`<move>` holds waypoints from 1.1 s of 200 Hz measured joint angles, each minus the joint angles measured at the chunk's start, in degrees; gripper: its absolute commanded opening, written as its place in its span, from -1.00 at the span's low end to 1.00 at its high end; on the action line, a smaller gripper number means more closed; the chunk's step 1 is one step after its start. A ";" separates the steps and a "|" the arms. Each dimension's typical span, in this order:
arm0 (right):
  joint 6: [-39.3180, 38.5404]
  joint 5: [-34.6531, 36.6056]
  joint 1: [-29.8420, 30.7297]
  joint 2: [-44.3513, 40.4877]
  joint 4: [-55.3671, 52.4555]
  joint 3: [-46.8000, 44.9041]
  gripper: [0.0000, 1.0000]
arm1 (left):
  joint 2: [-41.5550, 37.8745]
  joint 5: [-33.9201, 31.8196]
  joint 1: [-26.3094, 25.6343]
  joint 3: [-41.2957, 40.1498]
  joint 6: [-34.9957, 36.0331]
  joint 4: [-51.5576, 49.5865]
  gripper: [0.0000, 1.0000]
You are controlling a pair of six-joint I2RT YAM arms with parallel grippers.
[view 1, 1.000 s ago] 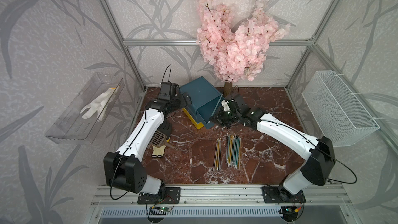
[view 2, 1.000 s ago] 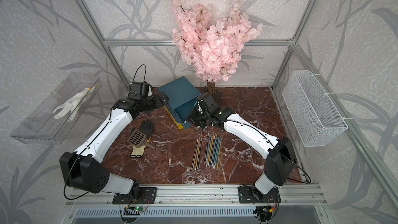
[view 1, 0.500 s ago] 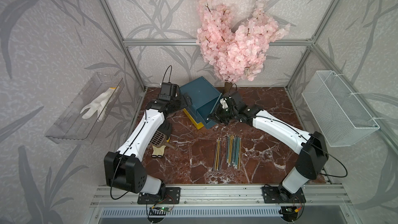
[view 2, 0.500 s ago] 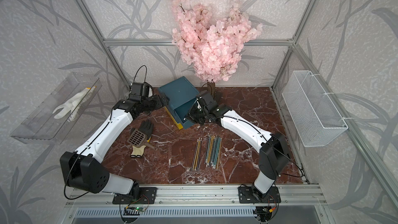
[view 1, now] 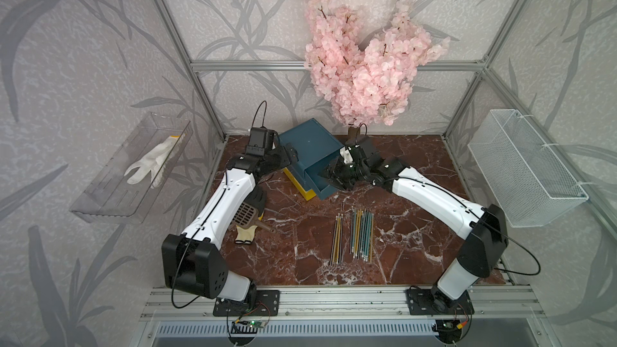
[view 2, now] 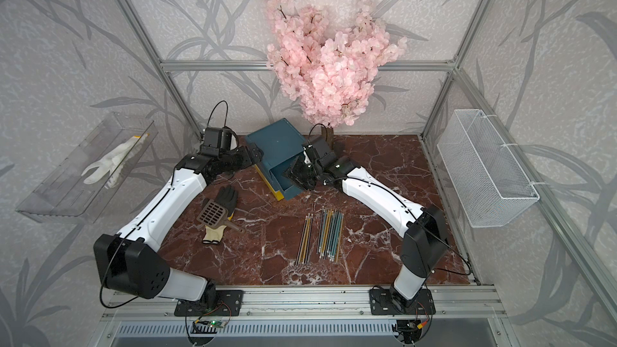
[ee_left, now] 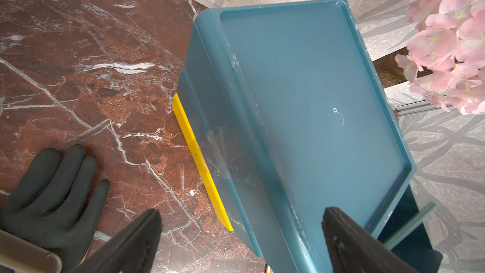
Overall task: Please place the pencils in the drawer according to their color
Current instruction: Place the pencil in the storage box.
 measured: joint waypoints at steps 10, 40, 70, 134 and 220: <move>-0.33 0.13 0.09 0.07 -0.96 0.79 -0.15 | -0.04 0.02 0.00 -0.31 0.00 0.09 1.00; -1.64 1.84 0.46 0.00 -4.52 3.82 -0.14 | -0.72 0.22 0.00 -2.23 0.00 0.28 1.00; -3.30 5.70 0.63 -1.09 -9.33 5.88 -0.10 | -2.05 1.18 0.00 -3.87 0.00 0.33 1.00; -5.35 16.26 -2.03 -8.44 -16.37 3.61 0.01 | -2.84 3.23 0.00 -4.70 0.52 0.37 1.00; -9.40 20.52 -11.52 -6.84 -17.70 1.77 0.26 | -2.84 2.86 0.00 -4.70 1.90 0.28 1.00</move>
